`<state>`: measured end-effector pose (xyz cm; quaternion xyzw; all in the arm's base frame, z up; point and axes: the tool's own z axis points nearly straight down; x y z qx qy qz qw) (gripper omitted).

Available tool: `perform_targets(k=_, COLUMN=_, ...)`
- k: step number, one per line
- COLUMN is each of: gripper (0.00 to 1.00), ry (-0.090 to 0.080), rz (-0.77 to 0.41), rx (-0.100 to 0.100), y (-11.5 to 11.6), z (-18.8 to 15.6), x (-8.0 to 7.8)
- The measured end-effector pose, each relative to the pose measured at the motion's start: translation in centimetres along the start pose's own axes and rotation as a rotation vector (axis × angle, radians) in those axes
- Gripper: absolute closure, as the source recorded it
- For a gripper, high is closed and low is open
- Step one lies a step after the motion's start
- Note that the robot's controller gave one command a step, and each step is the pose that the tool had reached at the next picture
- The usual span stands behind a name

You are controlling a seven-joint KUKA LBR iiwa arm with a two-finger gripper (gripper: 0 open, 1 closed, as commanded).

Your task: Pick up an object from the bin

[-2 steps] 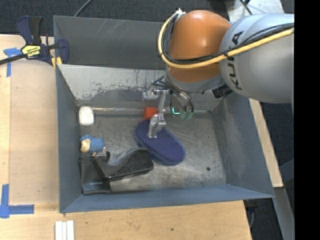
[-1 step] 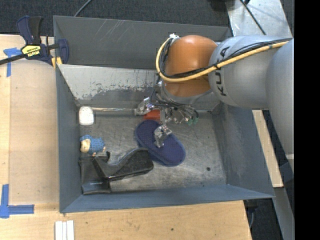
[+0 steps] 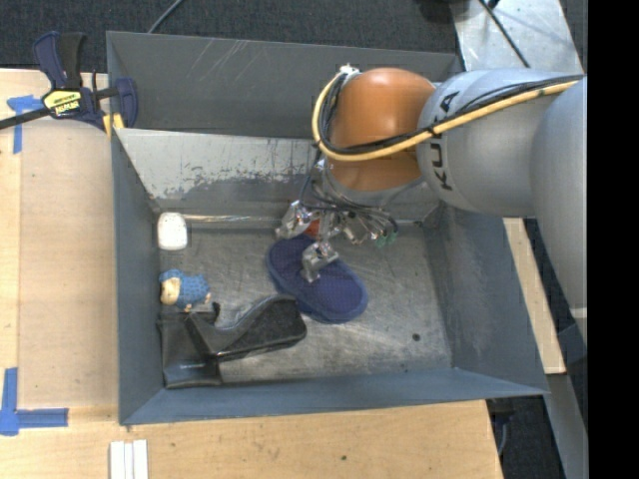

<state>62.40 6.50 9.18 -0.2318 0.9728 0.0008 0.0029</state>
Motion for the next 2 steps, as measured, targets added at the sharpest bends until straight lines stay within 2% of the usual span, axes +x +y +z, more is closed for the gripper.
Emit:
perform_targets(k=1, gripper=1.00, ry=-0.007, rz=0.065, rx=0.004, y=0.1, z=0.8, x=0.3)
perform_targets(k=2, gripper=1.00, ry=-0.007, rz=0.027, rx=0.005, y=-0.7, z=-15.3, x=0.8)
